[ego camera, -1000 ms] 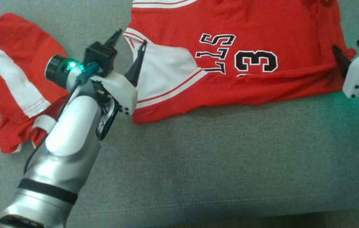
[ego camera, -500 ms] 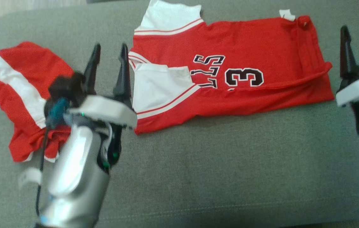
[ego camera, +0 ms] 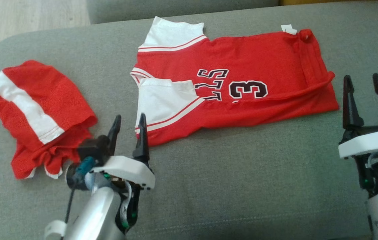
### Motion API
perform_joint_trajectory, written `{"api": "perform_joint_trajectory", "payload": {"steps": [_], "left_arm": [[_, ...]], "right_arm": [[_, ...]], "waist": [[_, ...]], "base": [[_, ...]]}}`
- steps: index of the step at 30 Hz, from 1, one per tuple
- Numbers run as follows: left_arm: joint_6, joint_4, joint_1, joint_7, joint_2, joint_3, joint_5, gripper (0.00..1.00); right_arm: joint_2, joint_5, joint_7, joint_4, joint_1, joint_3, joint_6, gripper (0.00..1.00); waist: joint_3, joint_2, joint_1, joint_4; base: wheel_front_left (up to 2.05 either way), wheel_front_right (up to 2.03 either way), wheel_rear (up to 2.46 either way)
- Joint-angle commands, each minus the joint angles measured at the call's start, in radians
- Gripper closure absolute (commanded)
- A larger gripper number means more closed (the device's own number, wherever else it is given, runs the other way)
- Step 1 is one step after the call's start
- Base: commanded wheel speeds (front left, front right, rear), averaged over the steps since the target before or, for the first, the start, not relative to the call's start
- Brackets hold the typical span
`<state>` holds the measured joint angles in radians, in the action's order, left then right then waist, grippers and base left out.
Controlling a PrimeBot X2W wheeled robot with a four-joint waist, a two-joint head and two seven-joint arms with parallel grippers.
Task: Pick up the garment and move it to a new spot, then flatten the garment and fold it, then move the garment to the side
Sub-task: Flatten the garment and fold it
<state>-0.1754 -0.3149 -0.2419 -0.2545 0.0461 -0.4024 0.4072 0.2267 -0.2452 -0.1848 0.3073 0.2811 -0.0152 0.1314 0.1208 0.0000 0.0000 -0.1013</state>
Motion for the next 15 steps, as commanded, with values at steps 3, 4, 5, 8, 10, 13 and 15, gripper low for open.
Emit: {"api": "perform_joint_trajectory", "payload": {"steps": [3, 4, 5, 8, 10, 13, 15], "left_arm": [[-0.016, -0.08, -0.077, 0.007, 0.004, 0.004, -0.007, 0.0], [-0.021, -0.111, -0.089, 0.019, 0.004, -0.001, -0.01, 0.0], [-0.027, -0.138, -0.1, 0.028, 0.004, -0.003, -0.011, 0.0], [-0.041, -0.215, -0.131, 0.049, 0.004, -0.012, -0.018, 0.0], [-0.042, -0.264, -0.15, 0.07, 0.006, -0.022, -0.025, 0.0], [-0.047, -0.327, -0.175, 0.097, 0.009, -0.034, -0.035, 0.0], [-0.047, -0.361, -0.189, 0.112, 0.012, -0.041, -0.039, 0.0]], "right_arm": [[-0.006, 0.016, 0.033, -0.091, 0.013, -0.006, -0.001, 0.0], [-0.008, 0.018, 0.041, -0.104, 0.012, -0.008, -0.001, 0.0], [-0.008, 0.021, 0.048, -0.116, 0.011, -0.009, -0.001, 0.0], [-0.01, 0.025, 0.063, -0.143, 0.01, -0.012, -0.001, 0.0], [-0.011, 0.028, 0.071, -0.157, 0.01, -0.012, -0.001, 0.0], [-0.013, 0.03, 0.08, -0.171, 0.011, -0.009, -0.001, 0.0], [-0.013, 0.031, 0.085, -0.179, 0.013, -0.006, -0.001, 0.0]], "waist": [[0.022, 0.0, 0.0, -0.016], [0.026, 0.0, 0.0, -0.02], [0.031, 0.0, 0.0, -0.024], [0.044, 0.0, 0.0, -0.034], [0.052, 0.0, 0.0, -0.041], [0.059, 0.0, 0.0, -0.05], [0.063, 0.0, 0.0, -0.056]], "base": [[0.0, 0.0, 0.0], [0.0, 0.0, 0.0], [0.0, 0.0, 0.0], [0.0, 0.0, 0.0], [0.0, 0.0, 0.0], [0.0, 0.0, 0.0], [0.0, 0.0, 0.0]]}}
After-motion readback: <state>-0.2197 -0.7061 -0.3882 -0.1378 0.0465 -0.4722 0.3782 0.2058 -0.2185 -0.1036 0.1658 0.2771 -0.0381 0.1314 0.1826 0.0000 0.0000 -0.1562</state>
